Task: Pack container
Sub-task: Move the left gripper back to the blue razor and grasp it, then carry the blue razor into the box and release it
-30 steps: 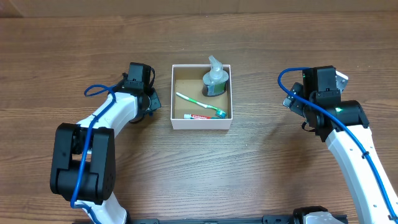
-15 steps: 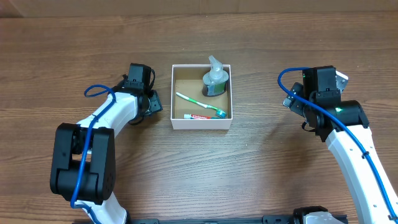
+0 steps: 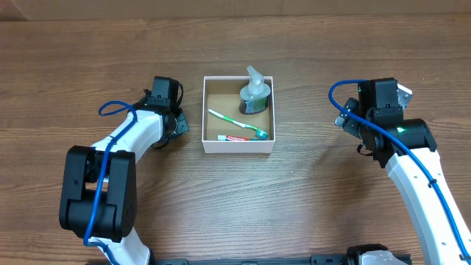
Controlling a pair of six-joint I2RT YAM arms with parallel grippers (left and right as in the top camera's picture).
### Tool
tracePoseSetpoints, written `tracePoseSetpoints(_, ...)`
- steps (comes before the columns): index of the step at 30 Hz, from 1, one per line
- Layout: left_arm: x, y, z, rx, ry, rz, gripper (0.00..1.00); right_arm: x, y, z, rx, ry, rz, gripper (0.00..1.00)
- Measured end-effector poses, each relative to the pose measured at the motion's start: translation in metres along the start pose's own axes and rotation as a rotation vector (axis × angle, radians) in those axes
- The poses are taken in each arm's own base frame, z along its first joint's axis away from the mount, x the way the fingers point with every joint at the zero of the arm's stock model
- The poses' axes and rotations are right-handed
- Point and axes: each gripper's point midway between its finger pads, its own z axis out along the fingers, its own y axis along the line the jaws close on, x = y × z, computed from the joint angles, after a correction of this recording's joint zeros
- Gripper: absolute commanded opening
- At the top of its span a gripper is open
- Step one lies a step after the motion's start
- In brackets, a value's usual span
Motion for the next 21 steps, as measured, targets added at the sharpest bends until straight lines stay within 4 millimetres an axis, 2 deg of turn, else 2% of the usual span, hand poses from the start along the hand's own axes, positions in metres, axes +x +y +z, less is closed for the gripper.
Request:
tracePoseSetpoints(4,0.002,-0.002,-0.007,0.000,0.039,0.004,0.09,0.000,0.000,0.000,0.000,0.000,0.000,1.00)
tracePoseSetpoints(8,-0.016,-0.010,-0.025,0.009,0.032,0.002,0.09,0.000,0.000,0.000,0.000,0.000,0.000,1.00)
tracePoseSetpoints(10,-0.032,-0.017,-0.043,0.017,0.024,0.001,0.04,0.000,0.000,0.000,0.000,0.001,0.000,1.00)
tracePoseSetpoints(15,-0.060,-0.030,-0.084,0.044,0.012,-0.001,0.04,0.000,0.000,0.000,0.000,0.001,-0.001,1.00)
tracePoseSetpoints(17,-0.071,-0.044,-0.104,0.105,0.008,-0.002,0.04,0.000,0.000,0.000,0.000,0.001,0.000,1.00)
tracePoseSetpoints(21,-0.076,-0.072,-0.129,0.214,0.014,-0.006,0.05,0.000,0.000,0.000,0.000,0.000,0.000,1.00)
